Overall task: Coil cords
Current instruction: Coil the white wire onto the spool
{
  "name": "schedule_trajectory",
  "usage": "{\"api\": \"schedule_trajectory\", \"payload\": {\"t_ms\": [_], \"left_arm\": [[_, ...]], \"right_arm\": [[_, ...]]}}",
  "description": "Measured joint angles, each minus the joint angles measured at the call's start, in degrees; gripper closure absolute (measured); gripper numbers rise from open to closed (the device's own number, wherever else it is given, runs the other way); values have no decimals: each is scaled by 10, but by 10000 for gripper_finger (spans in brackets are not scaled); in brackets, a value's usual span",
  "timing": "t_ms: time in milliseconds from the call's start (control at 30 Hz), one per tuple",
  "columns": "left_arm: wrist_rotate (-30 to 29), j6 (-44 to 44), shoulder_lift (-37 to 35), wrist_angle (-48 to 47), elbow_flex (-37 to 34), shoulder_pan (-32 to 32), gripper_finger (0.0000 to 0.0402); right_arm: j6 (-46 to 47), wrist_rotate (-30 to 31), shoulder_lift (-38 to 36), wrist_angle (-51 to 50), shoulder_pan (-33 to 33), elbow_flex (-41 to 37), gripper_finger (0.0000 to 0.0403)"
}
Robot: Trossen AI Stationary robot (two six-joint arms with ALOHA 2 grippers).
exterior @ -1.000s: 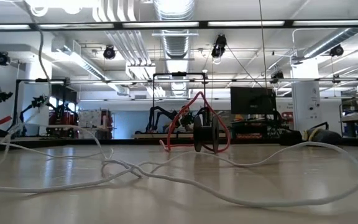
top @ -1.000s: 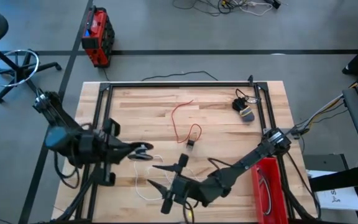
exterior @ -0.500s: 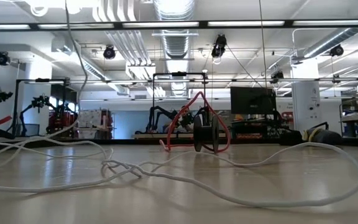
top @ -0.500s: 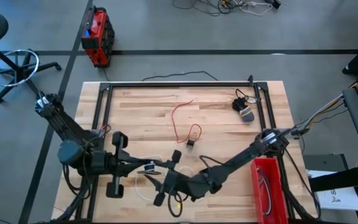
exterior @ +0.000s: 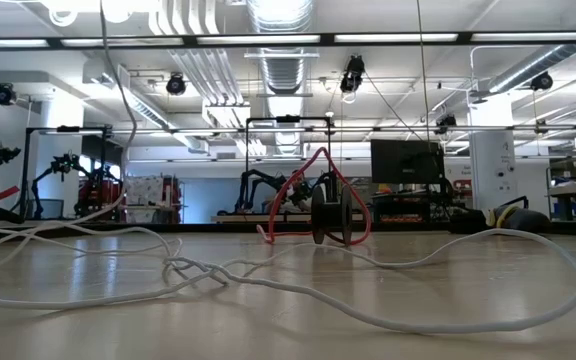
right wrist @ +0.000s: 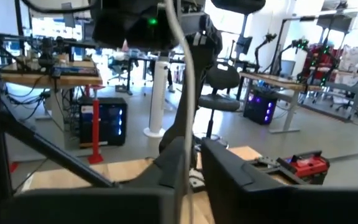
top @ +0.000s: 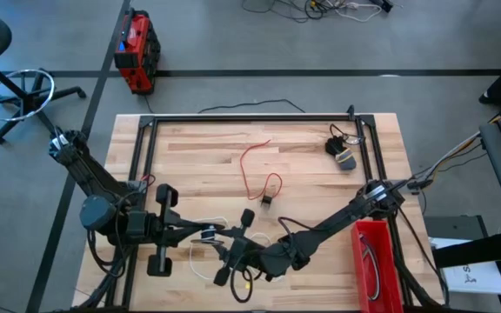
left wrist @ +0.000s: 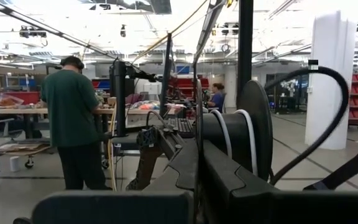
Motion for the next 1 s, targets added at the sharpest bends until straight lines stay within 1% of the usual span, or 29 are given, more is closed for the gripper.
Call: {"api": "schedule_trajectory", "payload": {"t_ms": [100, 133, 200, 267, 433, 567, 667, 733, 833, 933, 1000], "left_arm": [[-2, 1, -1, -1, 0, -2, 401], [-3, 1, -3, -4, 0, -4, 401], [-15, 2, -11, -18, 0, -12, 401], [-36, 2, -20, -36, 0, -23, 401], [-86, 3, -37, -85, -5, -62, 401], [-91, -1, -41, -157, -5, -84, 401], [-87, -37, -38, -235, -5, -92, 401], [-78, -75, -32, -293, -5, -93, 401], [-64, -124, -20, -352, -13, -94, 401], [-52, -161, -1, -394, -22, -94, 401], [-50, -177, 14, -413, -23, -89, 401]], "right_arm": [[24, 0, 0, -30, 0, 0, 388], [35, -1, 0, -42, 0, 0, 395], [64, -1, 0, -63, 3, 0, 397], [109, -5, -8, -109, 7, 0, 396], [272, -54, -37, -282, 17, 2, 401], [391, -60, -55, -413, 28, 3, 402], [443, -64, -67, -481, 39, 2, 402], [458, -67, -79, -518, 44, 1, 402], [487, -76, -100, -566, 50, 0, 402], [535, -105, -119, -597, 49, 0, 403], [570, -143, -124, -599, 47, 0, 403]]}}
